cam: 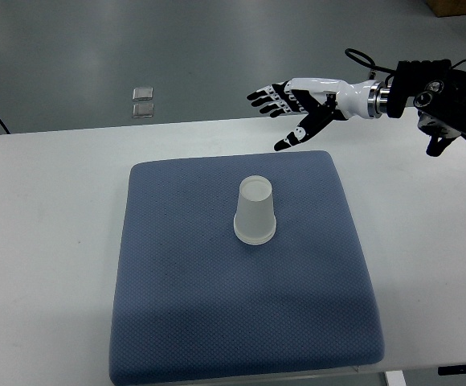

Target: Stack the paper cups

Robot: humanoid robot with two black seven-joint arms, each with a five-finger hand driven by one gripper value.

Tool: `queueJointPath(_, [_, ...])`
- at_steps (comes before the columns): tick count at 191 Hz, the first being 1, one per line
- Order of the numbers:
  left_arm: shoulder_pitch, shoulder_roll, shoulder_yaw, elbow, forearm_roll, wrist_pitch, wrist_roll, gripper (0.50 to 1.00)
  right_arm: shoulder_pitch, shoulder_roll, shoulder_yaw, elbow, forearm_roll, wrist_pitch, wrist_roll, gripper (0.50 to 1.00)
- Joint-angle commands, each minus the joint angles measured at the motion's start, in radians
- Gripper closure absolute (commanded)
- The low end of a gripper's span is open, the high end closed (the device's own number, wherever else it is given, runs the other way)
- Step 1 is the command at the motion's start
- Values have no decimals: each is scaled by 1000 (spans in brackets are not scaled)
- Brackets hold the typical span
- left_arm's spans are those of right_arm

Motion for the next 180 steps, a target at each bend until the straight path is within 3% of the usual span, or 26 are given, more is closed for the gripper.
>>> queueJointPath(1, [0,0,1,0,0,0,0,500,-24,19,-2,-43,250,-23,-74,579])
queueJointPath(76, [0,0,0,-1,0,0,0,500,-148,78,-4,-89,1027,-143,-220,577])
queueJointPath(132, [0,0,0,0,0,0,0,500,-190,98,118,-92,1057,-188,-203,574])
queueJointPath(180, [0,0,0,-1,0,0,0,500,-196,93,128,-92,1048,-178,-194,574])
